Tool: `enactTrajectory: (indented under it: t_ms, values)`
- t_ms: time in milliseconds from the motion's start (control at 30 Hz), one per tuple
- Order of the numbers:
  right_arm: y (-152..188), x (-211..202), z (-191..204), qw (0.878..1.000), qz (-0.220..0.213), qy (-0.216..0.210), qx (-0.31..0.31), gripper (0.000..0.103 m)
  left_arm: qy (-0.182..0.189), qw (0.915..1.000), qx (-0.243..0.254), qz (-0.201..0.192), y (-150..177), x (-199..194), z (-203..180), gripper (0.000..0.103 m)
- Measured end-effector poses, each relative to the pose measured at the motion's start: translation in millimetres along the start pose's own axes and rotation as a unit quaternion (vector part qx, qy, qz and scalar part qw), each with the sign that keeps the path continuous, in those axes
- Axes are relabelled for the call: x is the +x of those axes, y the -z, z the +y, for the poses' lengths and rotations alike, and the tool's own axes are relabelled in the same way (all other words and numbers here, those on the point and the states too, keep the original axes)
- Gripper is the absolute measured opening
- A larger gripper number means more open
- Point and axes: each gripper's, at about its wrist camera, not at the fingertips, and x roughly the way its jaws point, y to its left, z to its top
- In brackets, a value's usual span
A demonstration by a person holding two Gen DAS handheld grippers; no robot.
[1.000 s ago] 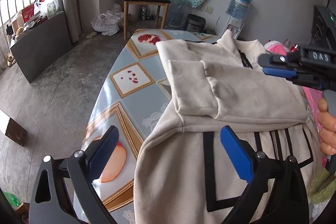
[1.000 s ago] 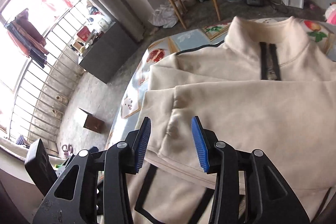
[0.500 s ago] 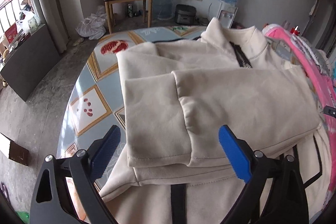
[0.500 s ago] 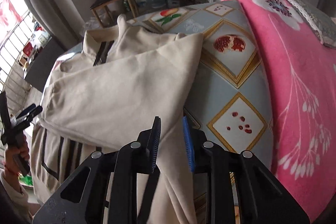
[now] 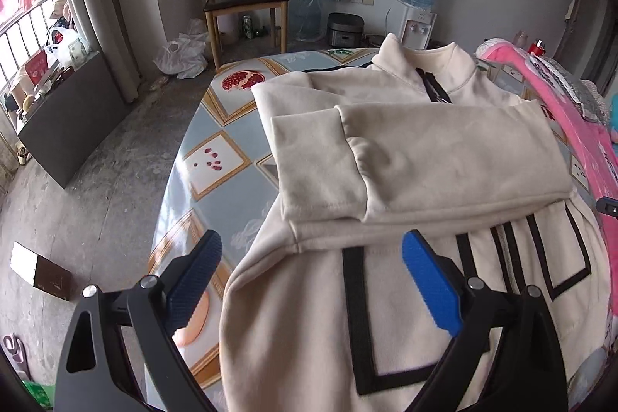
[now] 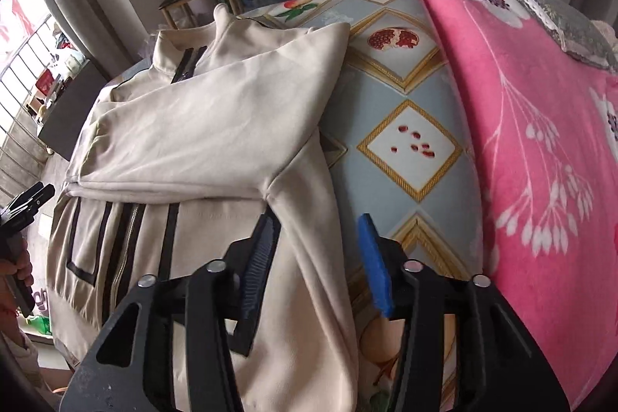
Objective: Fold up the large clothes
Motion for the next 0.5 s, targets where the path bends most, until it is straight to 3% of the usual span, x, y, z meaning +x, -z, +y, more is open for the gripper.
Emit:
enactTrajectory:
  t_ms: [100, 267, 500]
  values:
    - [39, -14, 1, 1.000, 0.009, -0.012, 0.017, 0.058, 0.000, 1.0000, 0.001, -0.002, 33, -29, 8, 0.093]
    - [103, -31, 0, 0.998, 0.024, 0.006, 0.051, 0.059, 0.009, 0.9999, -0.003, 0.014, 104, -64, 21, 0.093]
    - [149, -42, 3, 0.996, 0.029, 0.016, 0.078, 0.059, 0.028, 0.9985, -0.037, 0.029, 166, -80, 27, 0.093]
